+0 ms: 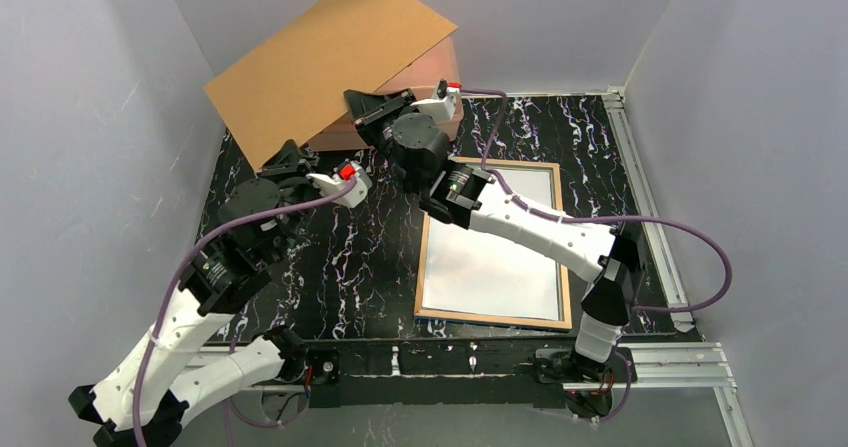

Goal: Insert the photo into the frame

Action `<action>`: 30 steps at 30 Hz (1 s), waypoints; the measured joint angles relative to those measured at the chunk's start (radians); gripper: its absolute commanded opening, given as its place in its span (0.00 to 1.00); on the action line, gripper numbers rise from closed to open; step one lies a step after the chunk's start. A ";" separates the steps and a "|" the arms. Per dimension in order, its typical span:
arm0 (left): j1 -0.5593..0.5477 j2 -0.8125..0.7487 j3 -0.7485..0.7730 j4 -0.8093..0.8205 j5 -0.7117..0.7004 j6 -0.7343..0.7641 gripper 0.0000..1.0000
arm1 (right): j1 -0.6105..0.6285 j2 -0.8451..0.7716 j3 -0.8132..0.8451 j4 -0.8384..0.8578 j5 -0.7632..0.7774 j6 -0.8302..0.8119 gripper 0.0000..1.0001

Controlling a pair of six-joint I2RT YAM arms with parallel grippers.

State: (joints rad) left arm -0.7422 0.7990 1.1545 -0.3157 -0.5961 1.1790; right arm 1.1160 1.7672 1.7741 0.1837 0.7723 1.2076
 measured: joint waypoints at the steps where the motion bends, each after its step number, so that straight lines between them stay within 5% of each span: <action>1: 0.000 -0.013 0.000 0.000 0.015 0.006 0.00 | 0.002 -0.011 -0.011 0.008 -0.012 0.001 0.32; 4: 0.005 -0.040 0.027 -0.031 0.039 -0.002 0.00 | 0.010 -0.042 -0.043 0.052 -0.059 -0.003 0.45; 19: 0.008 0.028 0.263 -0.273 0.088 -0.154 0.00 | 0.016 -0.183 -0.206 0.166 -0.168 -0.121 0.69; 30: 0.008 0.089 0.393 -0.368 0.101 -0.232 0.00 | 0.002 -0.480 -0.348 0.052 -0.166 -0.301 0.72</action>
State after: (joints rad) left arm -0.7341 0.8875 1.5471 -0.6838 -0.4953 0.9474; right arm 1.1183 1.2869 1.4258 0.2356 0.6067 0.9066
